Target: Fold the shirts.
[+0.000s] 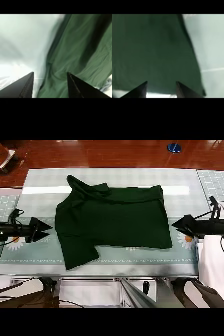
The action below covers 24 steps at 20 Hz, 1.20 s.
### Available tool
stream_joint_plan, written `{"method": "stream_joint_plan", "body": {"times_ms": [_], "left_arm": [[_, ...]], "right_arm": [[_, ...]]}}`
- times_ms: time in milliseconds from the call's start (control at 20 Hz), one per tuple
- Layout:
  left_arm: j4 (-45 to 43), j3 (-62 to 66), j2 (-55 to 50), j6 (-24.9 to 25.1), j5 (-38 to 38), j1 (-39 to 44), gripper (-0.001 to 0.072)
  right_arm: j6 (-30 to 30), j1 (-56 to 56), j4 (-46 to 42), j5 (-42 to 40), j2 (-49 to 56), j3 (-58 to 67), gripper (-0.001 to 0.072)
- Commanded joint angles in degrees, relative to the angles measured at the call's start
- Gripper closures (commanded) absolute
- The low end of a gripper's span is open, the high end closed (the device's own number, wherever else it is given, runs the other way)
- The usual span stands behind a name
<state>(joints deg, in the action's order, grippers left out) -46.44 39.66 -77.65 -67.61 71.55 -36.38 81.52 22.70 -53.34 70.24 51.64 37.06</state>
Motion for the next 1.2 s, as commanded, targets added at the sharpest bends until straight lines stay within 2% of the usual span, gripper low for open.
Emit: {"method": "stream_joint_plan", "body": {"times_ms": [0, 250, 300, 400, 550, 650, 800, 1150], "left_arm": [[0.66, -1.68, -1.95, 0.76, -1.4, 3.58, 0.0202], [2.16, -1.51, -3.32, -0.17, -6.71, 11.58, 0.0204], [2.16, -1.49, -3.5, -0.59, -7.85, 12.5, 0.024], [2.14, -1.4, -3.69, -0.24, -8.07, 13.6, 0.0676], [2.08, -1.01, -3.67, 1.75, -5.29, 13.77, 0.0685], [2.1, -0.98, -3.67, 2.45, -5.01, 13.79, 0.0686], [2.12, -0.98, -3.67, 2.45, -5.09, 13.79, 0.0685], [2.1, -1.01, -3.67, 2.45, -5.05, 13.79, 0.0685]], "right_arm": [[0.02, -1.46, 2.01, -0.66, -2.69, -2.67, 0.0298], [1.64, -1.42, 1.92, -2.03, -2.69, -2.67, 0.0299], [1.79, -1.31, 1.53, -2.01, -2.69, -2.67, 0.0299], [2.58, 0.63, -2.19, -0.87, -2.69, -2.67, 0.0299], [6.93, 5.53, -16.68, 4.83, -2.62, -2.69, 0.0299], [7.87, 5.81, -22.8, 10.69, -2.62, -3.56, 0.0299], [6.71, 5.66, -17.46, 11.34, -2.62, -8.07, 0.0299], [5.29, 5.64, -10.27, 0.85, 2.16, -11.78, 0.0299]]}}
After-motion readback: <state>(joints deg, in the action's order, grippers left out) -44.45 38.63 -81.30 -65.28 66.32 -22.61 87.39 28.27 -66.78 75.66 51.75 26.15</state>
